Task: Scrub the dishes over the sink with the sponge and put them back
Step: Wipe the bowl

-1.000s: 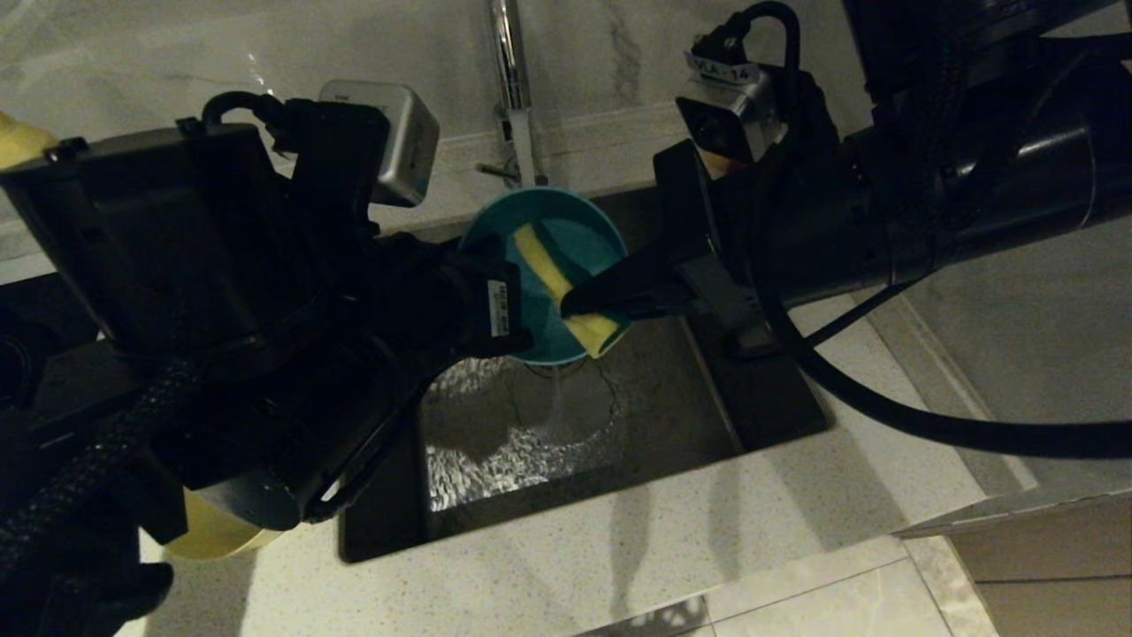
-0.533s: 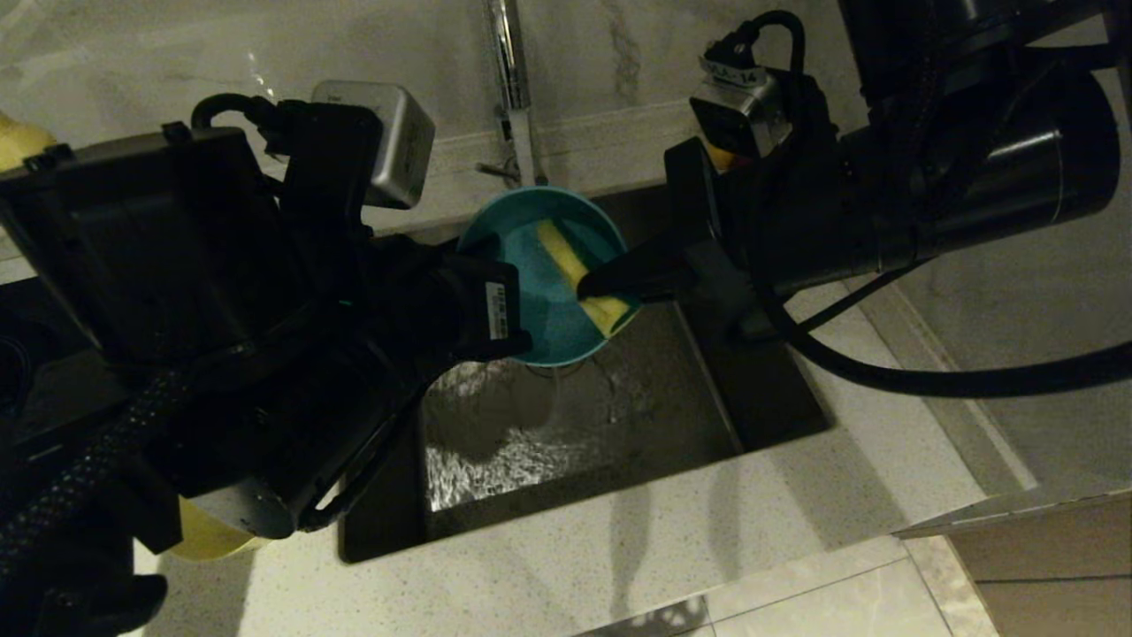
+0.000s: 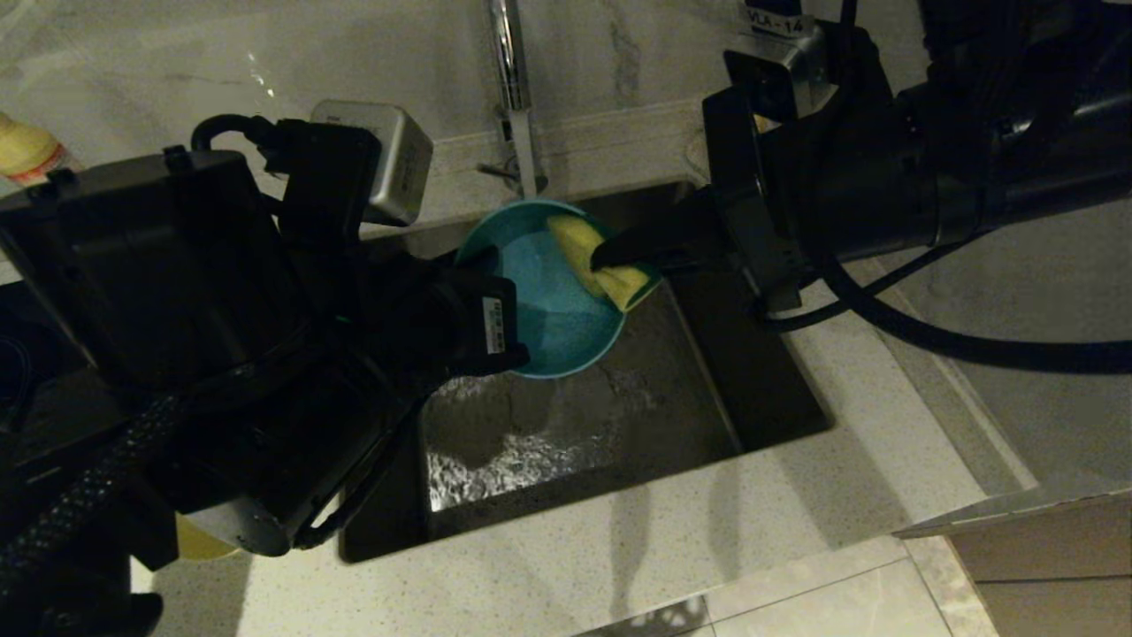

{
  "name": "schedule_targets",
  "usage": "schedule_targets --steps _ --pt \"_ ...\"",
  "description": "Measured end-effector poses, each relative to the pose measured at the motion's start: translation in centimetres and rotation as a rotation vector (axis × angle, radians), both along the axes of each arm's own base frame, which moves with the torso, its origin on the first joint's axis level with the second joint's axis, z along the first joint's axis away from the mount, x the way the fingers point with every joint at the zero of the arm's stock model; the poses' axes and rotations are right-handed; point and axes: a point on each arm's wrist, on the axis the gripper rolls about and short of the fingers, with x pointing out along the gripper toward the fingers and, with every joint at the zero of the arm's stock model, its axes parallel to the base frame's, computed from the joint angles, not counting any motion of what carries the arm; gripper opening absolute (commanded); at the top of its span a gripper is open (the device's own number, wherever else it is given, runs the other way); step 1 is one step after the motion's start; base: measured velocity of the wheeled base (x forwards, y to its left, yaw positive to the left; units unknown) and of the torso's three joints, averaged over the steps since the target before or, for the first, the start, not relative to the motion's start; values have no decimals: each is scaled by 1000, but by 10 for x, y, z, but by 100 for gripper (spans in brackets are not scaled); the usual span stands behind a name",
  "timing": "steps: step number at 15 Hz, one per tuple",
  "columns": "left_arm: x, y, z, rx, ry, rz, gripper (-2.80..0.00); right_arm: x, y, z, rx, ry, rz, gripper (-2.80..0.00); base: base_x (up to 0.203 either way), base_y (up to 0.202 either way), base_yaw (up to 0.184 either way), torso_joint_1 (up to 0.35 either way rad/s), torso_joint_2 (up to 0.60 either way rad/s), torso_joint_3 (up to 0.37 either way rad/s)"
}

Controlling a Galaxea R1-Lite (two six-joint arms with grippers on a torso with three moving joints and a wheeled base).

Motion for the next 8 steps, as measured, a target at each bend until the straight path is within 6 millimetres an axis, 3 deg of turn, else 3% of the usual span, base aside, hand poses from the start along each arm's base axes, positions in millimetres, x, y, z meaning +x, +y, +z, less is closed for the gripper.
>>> schedule_targets --steps 4,8 --pt "0 1 0 -3 -1 0 -280 1 4 -2 -3 3 9 -280 0 0 0 0 0 0" --pt "-2 2 5 -21 -11 0 -280 2 23 -13 -24 25 49 -280 0 0 0 0 0 0"
